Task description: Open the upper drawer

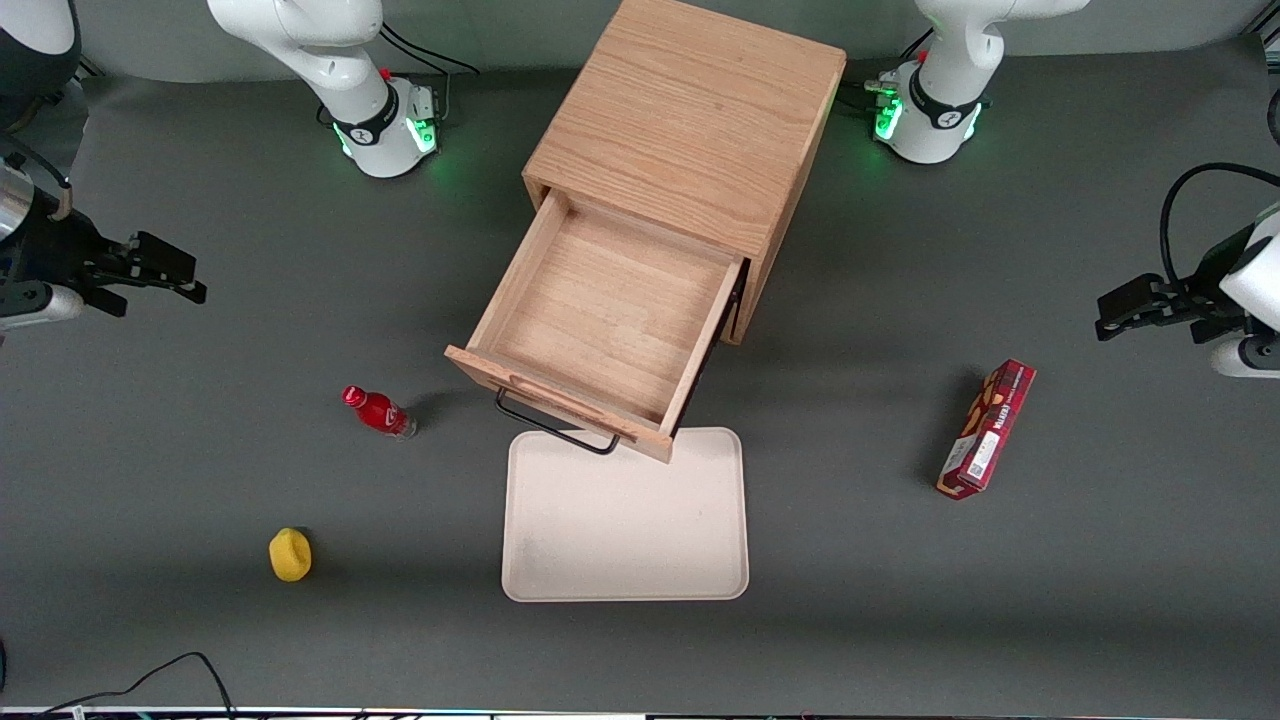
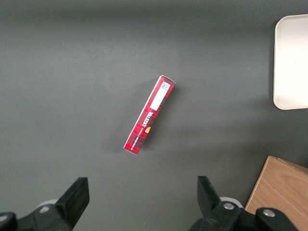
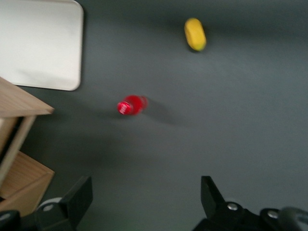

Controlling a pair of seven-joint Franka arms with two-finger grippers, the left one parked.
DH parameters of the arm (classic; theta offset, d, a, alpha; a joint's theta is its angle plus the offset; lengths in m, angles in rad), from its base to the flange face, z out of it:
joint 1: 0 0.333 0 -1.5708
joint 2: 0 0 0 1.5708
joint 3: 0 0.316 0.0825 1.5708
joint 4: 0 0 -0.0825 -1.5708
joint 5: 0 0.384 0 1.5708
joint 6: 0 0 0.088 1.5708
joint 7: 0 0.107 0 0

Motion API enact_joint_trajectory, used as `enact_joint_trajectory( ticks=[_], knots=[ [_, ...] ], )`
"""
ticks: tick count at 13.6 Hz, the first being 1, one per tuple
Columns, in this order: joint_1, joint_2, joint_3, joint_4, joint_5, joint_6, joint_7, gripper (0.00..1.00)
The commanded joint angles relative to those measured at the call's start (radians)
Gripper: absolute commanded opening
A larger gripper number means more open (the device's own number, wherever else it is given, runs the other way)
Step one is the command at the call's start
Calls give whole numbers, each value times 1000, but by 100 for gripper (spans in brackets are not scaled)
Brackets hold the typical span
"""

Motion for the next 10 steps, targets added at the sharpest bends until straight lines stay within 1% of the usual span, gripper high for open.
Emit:
enact_joint_trajectory(
  ticks=[1, 2, 10],
  knots=[
    [12, -47, 22, -44, -59, 6, 101, 100],
    [12, -45, 23, -42, -54, 6, 205, 100],
    [15, -56, 28, -42, -54, -9, 223, 100]
  ],
)
